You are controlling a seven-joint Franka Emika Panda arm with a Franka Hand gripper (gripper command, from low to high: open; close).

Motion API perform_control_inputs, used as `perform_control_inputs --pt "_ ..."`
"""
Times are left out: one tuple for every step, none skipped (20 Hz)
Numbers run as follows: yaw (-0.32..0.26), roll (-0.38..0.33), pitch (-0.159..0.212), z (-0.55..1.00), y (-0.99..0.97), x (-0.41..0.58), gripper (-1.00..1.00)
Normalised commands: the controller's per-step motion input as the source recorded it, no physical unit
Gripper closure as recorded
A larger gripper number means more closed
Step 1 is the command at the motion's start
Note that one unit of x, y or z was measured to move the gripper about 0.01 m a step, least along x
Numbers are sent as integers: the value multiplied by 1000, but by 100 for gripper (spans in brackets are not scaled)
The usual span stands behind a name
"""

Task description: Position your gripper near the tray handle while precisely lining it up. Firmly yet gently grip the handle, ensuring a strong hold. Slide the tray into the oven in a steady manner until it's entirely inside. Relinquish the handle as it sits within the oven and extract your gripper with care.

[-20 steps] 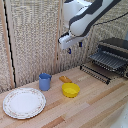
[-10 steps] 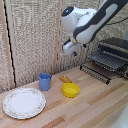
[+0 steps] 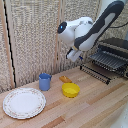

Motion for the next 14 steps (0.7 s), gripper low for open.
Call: perform_control_inputs --pt "0 -262 38 -243 -329 86 -100" --pt "0 -254 20 -249 -343 74 -100" --pt "0 -230 0 -254 -380 86 -100" --pt "0 -229 0 -214 -377 117 -100" --pt "3 -231 0 -194 -369 126 -100" --pt "9 -236 0 -134 -366 137 -100" --pt "11 -251 0 -80 -343 126 -100" --pt "22 -264 0 -23 -343 140 -100" --pt "39 -271 0 0 -340 160 -100" --pt "63 -249 0 -29 -340 143 -100" --pt "110 -194 0 -29 -351 103 -100" --pt "120 -177 0 -43 -357 149 -100" --pt "127 -167 0 -43 -369 140 -100" --pt "145 -165 0 -69 -371 111 -100"
